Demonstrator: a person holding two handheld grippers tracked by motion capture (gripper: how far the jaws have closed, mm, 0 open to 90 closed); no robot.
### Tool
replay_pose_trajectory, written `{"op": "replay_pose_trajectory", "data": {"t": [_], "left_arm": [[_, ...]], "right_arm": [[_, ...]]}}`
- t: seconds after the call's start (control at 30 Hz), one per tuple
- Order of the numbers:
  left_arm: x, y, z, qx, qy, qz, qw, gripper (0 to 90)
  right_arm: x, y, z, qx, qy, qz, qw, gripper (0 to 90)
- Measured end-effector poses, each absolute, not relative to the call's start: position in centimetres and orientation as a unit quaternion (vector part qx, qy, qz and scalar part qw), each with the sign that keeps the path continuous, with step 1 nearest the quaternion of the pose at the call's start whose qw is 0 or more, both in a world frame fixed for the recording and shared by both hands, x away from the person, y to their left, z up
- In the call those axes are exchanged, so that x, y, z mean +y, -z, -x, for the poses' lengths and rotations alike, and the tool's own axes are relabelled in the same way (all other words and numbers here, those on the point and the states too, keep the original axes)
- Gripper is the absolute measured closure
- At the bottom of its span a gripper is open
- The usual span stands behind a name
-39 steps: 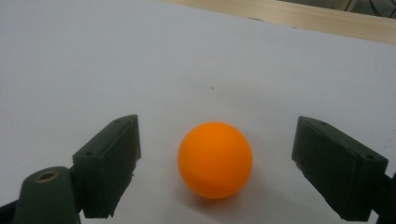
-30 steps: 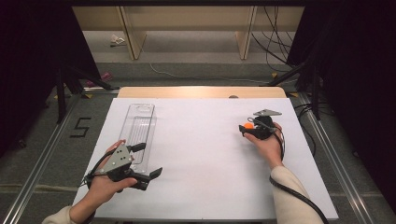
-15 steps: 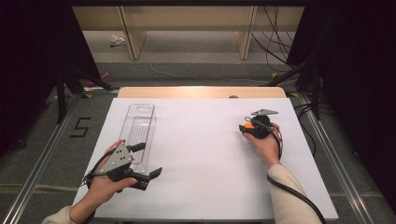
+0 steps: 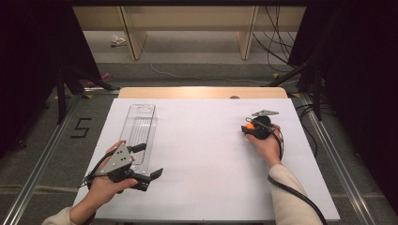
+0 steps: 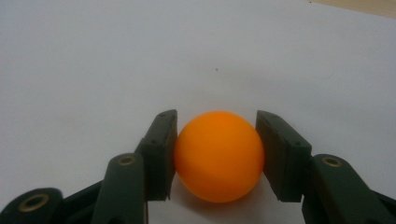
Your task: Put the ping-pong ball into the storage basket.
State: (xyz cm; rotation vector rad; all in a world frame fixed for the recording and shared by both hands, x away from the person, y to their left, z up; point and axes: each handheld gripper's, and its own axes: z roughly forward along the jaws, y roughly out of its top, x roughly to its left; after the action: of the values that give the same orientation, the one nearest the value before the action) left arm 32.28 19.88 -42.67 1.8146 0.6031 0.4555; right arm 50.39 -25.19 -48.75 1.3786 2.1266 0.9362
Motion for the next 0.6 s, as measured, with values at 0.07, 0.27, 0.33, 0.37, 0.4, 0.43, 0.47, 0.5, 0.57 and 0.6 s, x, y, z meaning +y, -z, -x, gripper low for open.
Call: {"op": "replay_pose_trajectory", "data": {"t": [0.07,0.27,0.33,0.37,0.4,0.43,0.47,0.5,0.57,0.6], "left_arm": [[19.9,42.7,-32.3,0.255,-0.193,-0.768,0.555,0.3],[19.9,42.7,-32.3,0.255,-0.193,-0.768,0.555,0.3],[19.9,42.6,-32.3,0.255,-0.193,-0.768,0.555,0.3],[19.9,42.6,-32.3,0.255,-0.193,-0.768,0.555,0.3],[19.9,42.6,-32.3,0.255,-0.194,-0.768,0.555,0.3],[19.9,42.6,-32.3,0.255,-0.193,-0.768,0.555,0.3],[19.9,42.6,-32.3,0.255,-0.193,-0.768,0.555,0.3],[19.9,42.6,-32.3,0.255,-0.194,-0.768,0.554,0.3],[19.9,42.6,-32.2,0.255,-0.194,-0.768,0.555,0.3],[19.9,42.6,-32.2,0.255,-0.194,-0.768,0.555,0.3]], "right_arm": [[-25.2,48.7,-50.4,0.768,-0.338,-0.498,0.22,51.2],[-25.3,48.4,-50.3,0.764,-0.346,-0.497,0.223,51.3],[-25.3,48.2,-50.2,0.761,-0.35,-0.499,0.223,51.4],[-25.3,48.1,-50.2,0.761,-0.352,-0.498,0.223,51.4],[-25.3,48.1,-50.1,0.76,-0.352,-0.498,0.224,51.4],[-25.3,48.0,-50.1,0.76,-0.354,-0.497,0.225,51.4],[-25.3,48.0,-50.1,0.759,-0.356,-0.496,0.225,51.4],[-25.3,47.9,-50.0,0.759,-0.356,-0.495,0.227,51.4],[-25.3,47.7,-49.9,0.757,-0.361,-0.495,0.227,51.4],[-25.3,47.6,-49.8,0.756,-0.363,-0.495,0.228,51.4]]}}
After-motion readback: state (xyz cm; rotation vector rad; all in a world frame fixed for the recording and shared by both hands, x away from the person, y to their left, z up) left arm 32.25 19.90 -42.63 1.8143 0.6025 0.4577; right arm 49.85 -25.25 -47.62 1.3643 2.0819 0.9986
